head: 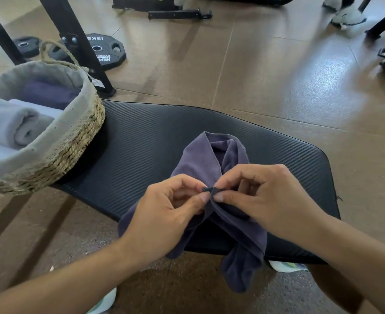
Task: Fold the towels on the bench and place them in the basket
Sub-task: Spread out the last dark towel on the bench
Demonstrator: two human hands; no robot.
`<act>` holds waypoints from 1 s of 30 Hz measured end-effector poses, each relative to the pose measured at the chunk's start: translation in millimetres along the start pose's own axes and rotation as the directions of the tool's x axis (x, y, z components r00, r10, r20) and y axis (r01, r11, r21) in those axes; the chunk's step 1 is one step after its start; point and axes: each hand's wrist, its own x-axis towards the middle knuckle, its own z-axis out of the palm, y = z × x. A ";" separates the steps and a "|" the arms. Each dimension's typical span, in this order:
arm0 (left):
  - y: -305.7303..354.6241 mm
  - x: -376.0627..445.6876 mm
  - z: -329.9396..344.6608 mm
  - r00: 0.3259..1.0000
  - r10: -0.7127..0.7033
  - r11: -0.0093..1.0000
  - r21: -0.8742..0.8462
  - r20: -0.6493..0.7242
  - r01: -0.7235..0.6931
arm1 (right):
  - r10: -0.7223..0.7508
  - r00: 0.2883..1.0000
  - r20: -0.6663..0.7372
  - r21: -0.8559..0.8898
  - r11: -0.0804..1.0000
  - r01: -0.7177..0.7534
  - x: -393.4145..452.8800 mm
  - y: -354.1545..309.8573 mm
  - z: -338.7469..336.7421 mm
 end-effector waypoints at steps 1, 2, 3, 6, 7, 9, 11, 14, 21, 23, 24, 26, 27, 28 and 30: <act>0.5 -0.5 0.1 1.000 -0.007 1.000 -0.004 0.004 0.007 | -0.005 1.000 -0.014 -0.014 1.000 0.004 0.3 0.3 0.2; 0.5 -0.7 0.4 1.000 -0.014 1.000 -0.004 0.004 0.014 | -0.008 1.000 -0.026 -0.026 1.000 0.008 0.4 0.6 0.3; 1.3 -1.3 0.4 1.000 -0.020 1.000 -0.011 0.004 0.020 | -0.016 0.999 -0.037 -0.036 0.999 0.014 0.4 0.7 0.4; 3.1 -2.2 0.9 1.000 -0.021 1.000 0.011 0.011 0.021 | -0.067 0.997 -0.046 -0.044 0.997 0.064 0.0 1.9 1.7; 3.5 -2.6 0.8 1.000 -0.015 1.000 0.023 0.012 0.015 | -0.079 0.996 -0.046 -0.042 0.996 0.077 0.0 2.8 2.1; 4.1 -2.8 0.5 1.000 -0.006 0.999 0.037 0.008 0.006 | -0.095 0.994 -0.050 -0.054 0.994 0.092 -0.1 4.6 2.2; 5.1 -3.2 0.3 1.000 -0.001 0.999 0.045 -0.001 0.001 | -0.101 0.994 -0.046 -0.075 0.992 0.097 -0.3 5.1 2.1; 7.5 -4.0 0.0 1.000 0.012 0.998 0.061 -0.010 -0.011 | -0.106 0.994 -0.039 -0.099 0.990 0.102 0.7 4.7 3.1; 6.5 -3.7 -0.6 0.997 -0.077 0.995 -0.059 0.027 0.078 | -0.130 0.992 -0.003 -0.086 0.988 0.129 1.3 4.7 3.5; 5.7 -2.4 -1.5 0.997 -0.076 0.996 -0.043 0.023 0.077 | -0.133 0.991 0.014 -0.061 0.989 0.134 1.4 5.4 3.6; 5.8 -2.0 -2.0 0.997 -0.078 0.996 -0.038 0.023 0.079 | -0.131 0.991 0.023 -0.050 0.990 0.132 1.6 5.7 3.3; 6.5 -1.7 -2.4 0.996 -0.087 0.996 -0.031 0.033 0.088 | -0.126 0.991 0.043 -0.034 0.991 0.128 2.1 6.1 2.7; 7.2 -1.8 -2.3 0.995 -0.091 0.995 -0.028 0.038 0.093 | -0.125 0.991 0.053 -0.023 0.992 0.127 2.0 6.2 2.2; 7.5 -1.9 -1.9 0.995 -0.094 0.995 -0.027 0.041 0.095 | -0.125 0.990 0.062 -0.012 0.992 0.126 2.0 6.2 2.0; 8.2 -2.6 -1.0 0.994 -0.100 0.994 -0.028 0.051 0.101 | -0.124 0.990 0.069 0.002 0.992 0.124 1.7 6.5 1.9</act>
